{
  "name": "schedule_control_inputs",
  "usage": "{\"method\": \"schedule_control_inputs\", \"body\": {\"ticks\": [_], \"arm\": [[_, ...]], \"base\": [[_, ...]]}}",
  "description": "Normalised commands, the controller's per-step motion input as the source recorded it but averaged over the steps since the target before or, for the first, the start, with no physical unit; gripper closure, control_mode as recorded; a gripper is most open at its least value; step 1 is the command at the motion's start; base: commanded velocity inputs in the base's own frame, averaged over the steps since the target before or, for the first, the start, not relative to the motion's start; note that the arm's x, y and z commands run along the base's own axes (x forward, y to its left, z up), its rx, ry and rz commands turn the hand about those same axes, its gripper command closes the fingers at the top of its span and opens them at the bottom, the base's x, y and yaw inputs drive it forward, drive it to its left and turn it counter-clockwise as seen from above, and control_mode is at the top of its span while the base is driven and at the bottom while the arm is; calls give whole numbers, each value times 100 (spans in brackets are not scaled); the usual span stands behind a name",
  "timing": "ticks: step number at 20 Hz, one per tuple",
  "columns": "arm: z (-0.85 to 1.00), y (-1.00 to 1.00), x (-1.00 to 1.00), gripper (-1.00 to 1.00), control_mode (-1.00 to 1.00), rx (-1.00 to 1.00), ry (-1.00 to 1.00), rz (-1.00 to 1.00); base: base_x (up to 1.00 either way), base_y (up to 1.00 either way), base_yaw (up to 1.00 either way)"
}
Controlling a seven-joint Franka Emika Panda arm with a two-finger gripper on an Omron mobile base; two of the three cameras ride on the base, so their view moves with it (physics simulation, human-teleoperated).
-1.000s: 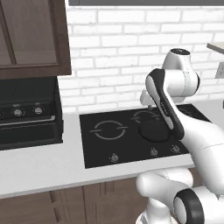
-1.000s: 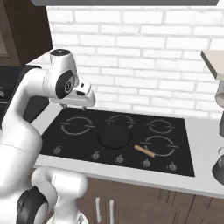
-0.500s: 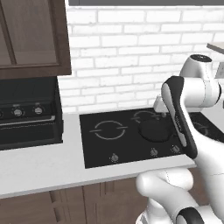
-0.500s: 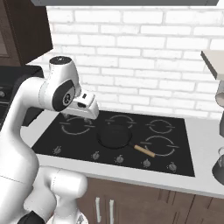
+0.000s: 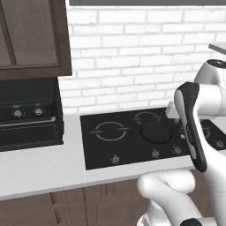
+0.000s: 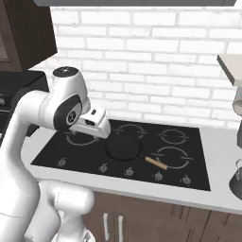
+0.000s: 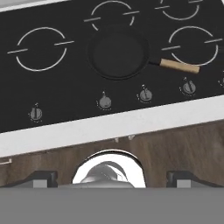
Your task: Pick the kettle from the counter and place it on a stove burner. Then turn the burner on.
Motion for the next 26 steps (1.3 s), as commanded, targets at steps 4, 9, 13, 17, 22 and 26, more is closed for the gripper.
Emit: {"method": "schedule_control_inputs", "body": {"ticks": [4,9,13,17,22,26], "arm": [[-1,-39,-13,-100,-100,1,0,-2],[0,-41,-13,-100,-100,0,-1,-4],[-2,-48,-18,-100,-100,0,3,-23],[-2,-83,0,-100,-100,2,23,-41],[-7,-99,23,-100,-100,7,38,-48],[-27,-98,59,-100,-100,2,33,-45]], "base": [[0,0,0],[0,0,0],[0,0,0],[0,0,0],[0,0,0],[0,0,0]]}}
